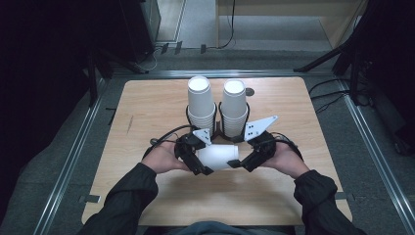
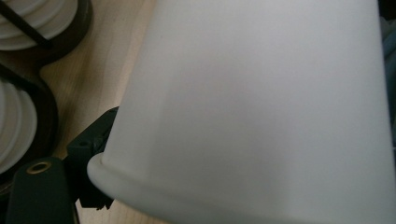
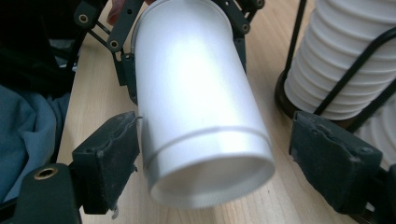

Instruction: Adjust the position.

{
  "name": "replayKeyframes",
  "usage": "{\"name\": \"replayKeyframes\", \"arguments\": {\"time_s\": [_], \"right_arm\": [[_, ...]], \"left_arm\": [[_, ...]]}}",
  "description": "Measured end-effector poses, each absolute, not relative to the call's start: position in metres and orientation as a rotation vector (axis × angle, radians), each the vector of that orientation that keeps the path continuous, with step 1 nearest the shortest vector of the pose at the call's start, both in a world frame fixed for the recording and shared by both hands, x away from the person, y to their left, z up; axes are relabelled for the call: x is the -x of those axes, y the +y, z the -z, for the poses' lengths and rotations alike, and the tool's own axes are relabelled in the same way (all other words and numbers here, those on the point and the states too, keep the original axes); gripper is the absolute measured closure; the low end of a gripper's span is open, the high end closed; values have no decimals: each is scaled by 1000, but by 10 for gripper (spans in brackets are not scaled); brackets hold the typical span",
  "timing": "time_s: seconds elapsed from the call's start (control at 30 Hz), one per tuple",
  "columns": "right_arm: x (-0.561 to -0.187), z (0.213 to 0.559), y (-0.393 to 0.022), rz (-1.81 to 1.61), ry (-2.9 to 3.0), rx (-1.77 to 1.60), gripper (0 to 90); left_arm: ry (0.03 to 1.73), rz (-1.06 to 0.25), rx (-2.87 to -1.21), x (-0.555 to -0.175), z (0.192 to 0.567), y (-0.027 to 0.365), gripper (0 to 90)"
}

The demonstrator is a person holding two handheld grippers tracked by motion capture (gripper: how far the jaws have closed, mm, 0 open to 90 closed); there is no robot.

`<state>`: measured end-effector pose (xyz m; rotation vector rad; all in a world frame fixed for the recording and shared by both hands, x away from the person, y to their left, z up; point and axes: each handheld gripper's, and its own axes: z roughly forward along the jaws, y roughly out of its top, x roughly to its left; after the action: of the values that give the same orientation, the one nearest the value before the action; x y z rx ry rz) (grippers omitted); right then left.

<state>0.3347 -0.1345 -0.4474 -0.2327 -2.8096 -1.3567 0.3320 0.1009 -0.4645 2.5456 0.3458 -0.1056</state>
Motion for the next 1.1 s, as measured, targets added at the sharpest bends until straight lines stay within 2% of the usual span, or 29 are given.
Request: {"name": "replayKeyframes", "arguments": {"time_s": [0.37, 0.63, 0.83, 0.9, 1.0, 1.1], "right_arm": [[-330, 459, -114, 1215, -2864, 156, 176], [-326, 464, -105, 1149, -2897, 107, 216], [-327, 460, -109, 1183, -2886, 112, 221], [-327, 459, -110, 1199, -2873, 121, 218], [-328, 458, -112, 1215, -2874, 132, 218], [-329, 457, -115, 1227, -2872, 143, 218]], "left_arm": [[329, 122, -2574, -330, 467, 93, 117], [316, 121, -2585, -329, 469, 92, 112], [323, 113, -2526, -329, 465, 95, 96], [320, 94, -2501, -329, 463, 98, 84], [333, 69, -2473, -328, 460, 100, 6], [353, 65, -2427, -329, 456, 105, 0]]}}
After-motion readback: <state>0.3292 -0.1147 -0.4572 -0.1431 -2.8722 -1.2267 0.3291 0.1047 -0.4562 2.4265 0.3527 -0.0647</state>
